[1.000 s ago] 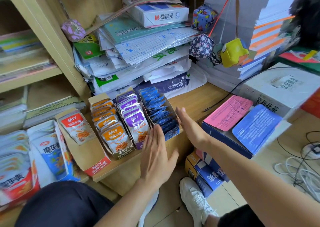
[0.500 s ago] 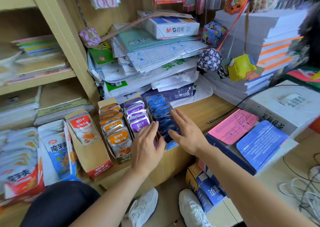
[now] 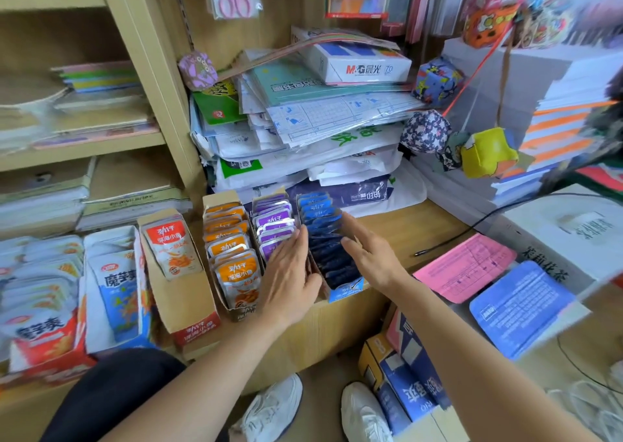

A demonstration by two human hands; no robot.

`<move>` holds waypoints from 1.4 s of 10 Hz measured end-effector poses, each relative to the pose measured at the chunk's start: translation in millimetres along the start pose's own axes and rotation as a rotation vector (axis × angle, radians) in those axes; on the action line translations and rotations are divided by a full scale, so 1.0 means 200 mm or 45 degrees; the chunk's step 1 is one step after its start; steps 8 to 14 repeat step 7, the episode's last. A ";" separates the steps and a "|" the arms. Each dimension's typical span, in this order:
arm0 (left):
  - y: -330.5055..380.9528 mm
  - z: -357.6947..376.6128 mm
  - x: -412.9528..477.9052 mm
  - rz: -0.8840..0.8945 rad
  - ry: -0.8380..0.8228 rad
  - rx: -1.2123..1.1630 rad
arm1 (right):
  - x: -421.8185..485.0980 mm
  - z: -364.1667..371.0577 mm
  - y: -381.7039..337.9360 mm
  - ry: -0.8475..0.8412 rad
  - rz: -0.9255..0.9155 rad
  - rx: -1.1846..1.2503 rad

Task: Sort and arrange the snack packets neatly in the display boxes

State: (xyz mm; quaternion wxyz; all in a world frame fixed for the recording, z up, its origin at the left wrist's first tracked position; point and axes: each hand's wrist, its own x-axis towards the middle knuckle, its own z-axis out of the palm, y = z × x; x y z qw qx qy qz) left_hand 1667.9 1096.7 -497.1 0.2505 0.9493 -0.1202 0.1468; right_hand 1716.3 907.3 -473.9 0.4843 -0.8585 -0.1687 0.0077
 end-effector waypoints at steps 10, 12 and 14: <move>0.01 -0.58 -0.06 0.095 -0.268 0.548 | 0.01 0.00 -0.40 0.017 -0.191 -0.832; 0.01 -0.58 -0.06 0.095 -0.268 0.548 | 0.01 0.00 -0.40 0.017 -0.191 -0.832; 0.01 -0.58 -0.06 0.095 -0.268 0.548 | 0.01 0.00 -0.40 0.017 -0.191 -0.832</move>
